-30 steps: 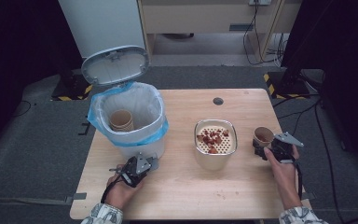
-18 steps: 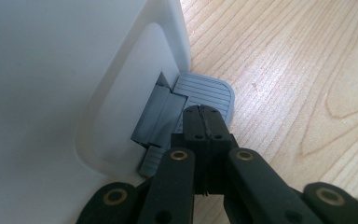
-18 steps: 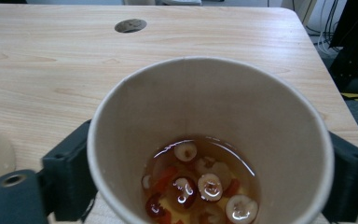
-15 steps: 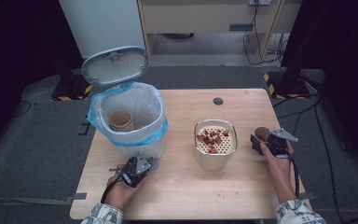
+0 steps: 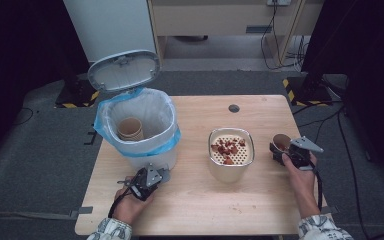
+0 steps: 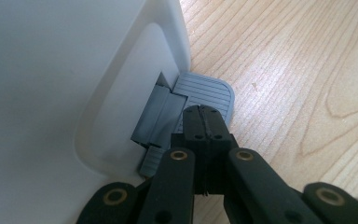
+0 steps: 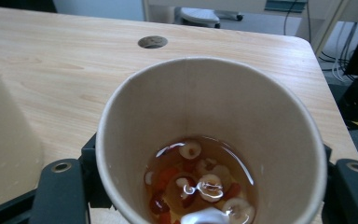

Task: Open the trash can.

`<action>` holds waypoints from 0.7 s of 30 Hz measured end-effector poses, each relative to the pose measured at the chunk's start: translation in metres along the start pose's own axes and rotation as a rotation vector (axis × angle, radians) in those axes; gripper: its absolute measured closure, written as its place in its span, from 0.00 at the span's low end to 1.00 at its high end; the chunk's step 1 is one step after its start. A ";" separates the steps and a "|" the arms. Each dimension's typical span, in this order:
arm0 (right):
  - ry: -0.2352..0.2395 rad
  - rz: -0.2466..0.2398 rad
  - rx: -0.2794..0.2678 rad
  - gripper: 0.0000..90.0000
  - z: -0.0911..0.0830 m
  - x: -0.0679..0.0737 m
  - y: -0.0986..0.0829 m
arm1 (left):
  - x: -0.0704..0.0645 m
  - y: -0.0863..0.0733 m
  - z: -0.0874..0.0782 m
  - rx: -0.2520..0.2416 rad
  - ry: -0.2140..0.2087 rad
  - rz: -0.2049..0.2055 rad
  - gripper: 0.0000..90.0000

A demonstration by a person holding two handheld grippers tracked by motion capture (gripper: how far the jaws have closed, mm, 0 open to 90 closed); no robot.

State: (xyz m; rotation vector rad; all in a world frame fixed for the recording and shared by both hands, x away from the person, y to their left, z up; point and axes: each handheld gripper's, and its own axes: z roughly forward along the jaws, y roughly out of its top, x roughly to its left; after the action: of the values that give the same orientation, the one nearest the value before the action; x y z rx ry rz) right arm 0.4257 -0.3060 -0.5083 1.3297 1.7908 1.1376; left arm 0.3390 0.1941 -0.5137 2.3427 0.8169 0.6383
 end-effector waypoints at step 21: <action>0.053 -0.125 0.005 0.35 -0.016 -0.003 0.042 | 0.000 0.000 0.000 0.001 0.000 -0.002 1.00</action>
State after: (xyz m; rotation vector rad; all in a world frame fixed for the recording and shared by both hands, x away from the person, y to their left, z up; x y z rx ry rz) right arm 0.4302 -0.3083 -0.4631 1.1827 1.8876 1.1104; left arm 0.3390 0.1942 -0.5136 2.3427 0.8195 0.6366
